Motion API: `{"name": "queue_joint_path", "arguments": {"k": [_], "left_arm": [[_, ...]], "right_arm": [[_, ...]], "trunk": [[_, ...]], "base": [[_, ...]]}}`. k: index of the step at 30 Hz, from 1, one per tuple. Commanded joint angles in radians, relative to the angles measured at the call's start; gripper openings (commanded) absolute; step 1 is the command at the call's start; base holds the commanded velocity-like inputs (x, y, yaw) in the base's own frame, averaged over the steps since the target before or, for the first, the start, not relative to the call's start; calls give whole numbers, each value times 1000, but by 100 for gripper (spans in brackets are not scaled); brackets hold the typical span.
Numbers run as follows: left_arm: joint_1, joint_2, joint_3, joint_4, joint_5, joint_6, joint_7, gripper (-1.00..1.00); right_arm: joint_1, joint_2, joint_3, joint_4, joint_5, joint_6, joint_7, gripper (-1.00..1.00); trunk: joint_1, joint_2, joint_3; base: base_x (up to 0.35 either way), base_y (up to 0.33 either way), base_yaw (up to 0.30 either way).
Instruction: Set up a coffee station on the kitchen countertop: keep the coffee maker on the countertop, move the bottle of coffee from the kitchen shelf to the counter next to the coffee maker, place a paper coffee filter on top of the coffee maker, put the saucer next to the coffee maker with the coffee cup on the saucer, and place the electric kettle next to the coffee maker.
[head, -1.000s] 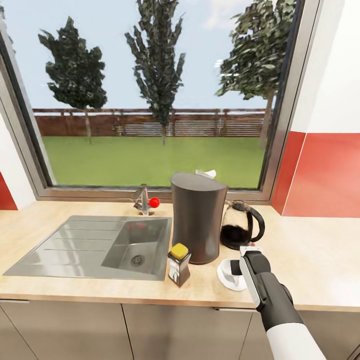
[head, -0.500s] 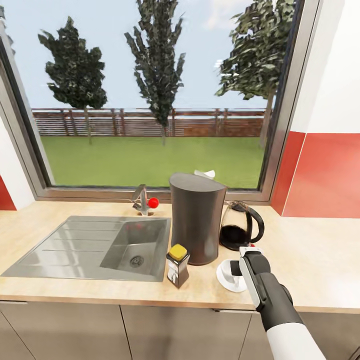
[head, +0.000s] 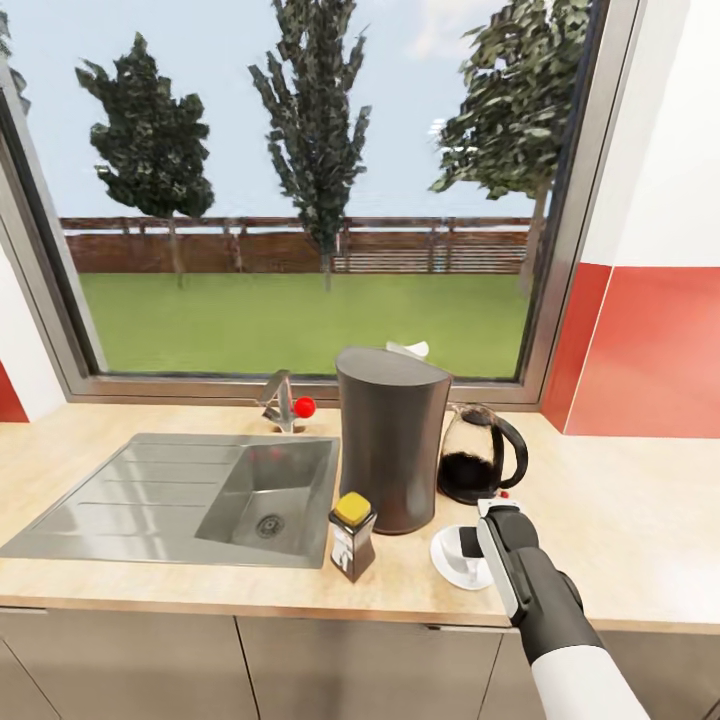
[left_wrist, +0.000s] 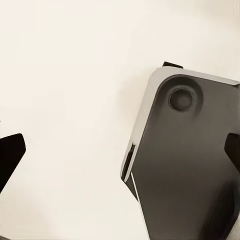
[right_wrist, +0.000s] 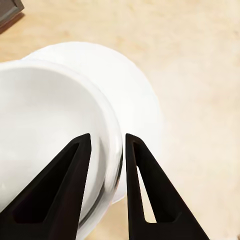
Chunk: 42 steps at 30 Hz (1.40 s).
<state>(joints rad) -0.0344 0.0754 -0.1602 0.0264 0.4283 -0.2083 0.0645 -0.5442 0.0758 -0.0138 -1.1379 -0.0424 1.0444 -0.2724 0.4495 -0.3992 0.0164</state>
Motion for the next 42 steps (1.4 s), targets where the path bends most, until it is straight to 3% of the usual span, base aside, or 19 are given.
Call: {"name": "queue_joint_path", "arguments": {"k": [1,42], "left_arm": [[-1,0,-9,3,6,-5,1,100],[-1,0,-9,15,6,-5,1,100]], "right_arm": [[0,1,-2,0,-5,3,-4,-100],[0,-1,-5,1,-4,3,-4,-100]], "trunk": [[0,-1,0],[0,-1,0]], "base": [[21,-9,0],[15,-9,0]]}}
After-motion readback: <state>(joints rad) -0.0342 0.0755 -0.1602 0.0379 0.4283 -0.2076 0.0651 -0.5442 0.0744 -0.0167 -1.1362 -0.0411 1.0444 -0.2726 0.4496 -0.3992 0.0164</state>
